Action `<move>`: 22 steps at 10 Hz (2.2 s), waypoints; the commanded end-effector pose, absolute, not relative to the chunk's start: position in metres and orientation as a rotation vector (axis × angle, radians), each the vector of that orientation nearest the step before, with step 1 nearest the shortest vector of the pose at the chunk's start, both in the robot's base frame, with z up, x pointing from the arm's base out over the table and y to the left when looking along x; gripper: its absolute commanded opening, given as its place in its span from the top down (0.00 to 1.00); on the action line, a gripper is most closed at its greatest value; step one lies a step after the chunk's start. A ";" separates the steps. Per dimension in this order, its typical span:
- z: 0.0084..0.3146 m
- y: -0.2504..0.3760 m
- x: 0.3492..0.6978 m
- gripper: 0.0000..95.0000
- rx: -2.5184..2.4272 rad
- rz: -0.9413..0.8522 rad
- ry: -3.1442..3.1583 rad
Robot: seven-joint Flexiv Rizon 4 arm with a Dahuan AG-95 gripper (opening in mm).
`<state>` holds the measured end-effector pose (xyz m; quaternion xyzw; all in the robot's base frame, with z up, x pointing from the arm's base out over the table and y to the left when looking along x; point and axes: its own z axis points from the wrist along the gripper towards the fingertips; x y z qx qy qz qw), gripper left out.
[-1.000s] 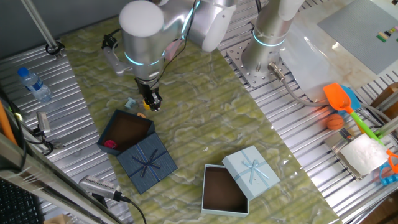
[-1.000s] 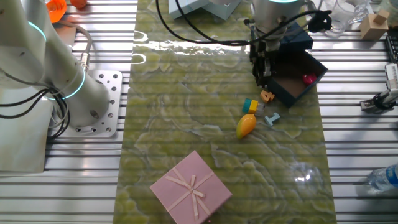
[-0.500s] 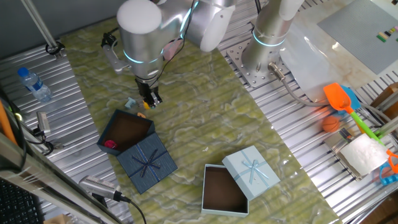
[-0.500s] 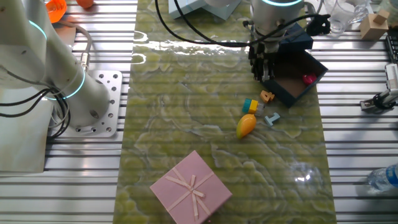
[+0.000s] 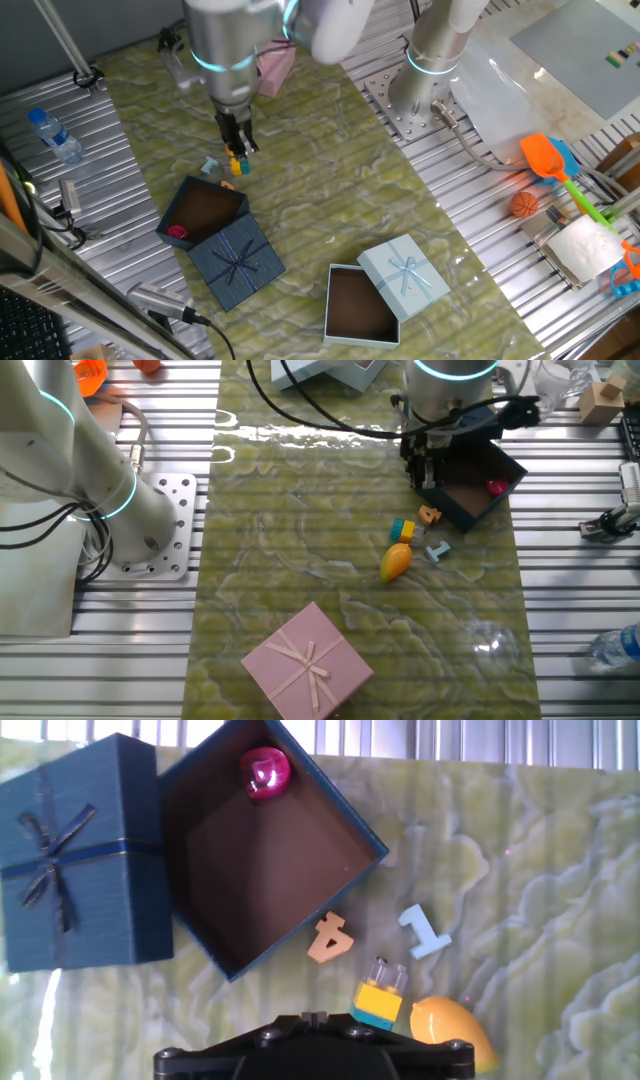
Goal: Take everything out of the gift box
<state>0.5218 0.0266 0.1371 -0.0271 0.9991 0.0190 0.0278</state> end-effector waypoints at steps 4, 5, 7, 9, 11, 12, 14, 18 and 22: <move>0.136 0.029 0.526 1.00 -0.018 0.035 3.056; 0.136 0.029 0.526 1.00 -0.007 0.034 3.056; 0.137 0.028 0.525 1.00 -0.011 0.034 3.056; 0.137 0.028 0.525 1.00 -0.019 0.032 3.058; 0.137 0.028 0.525 1.00 -0.035 0.031 3.061; 0.137 0.028 0.525 1.00 -0.038 0.031 3.063; 0.137 0.028 0.525 1.00 -0.045 0.030 3.066; 0.137 0.028 0.525 1.00 -0.070 0.023 3.071; 0.137 0.028 0.525 1.00 -0.064 0.025 3.071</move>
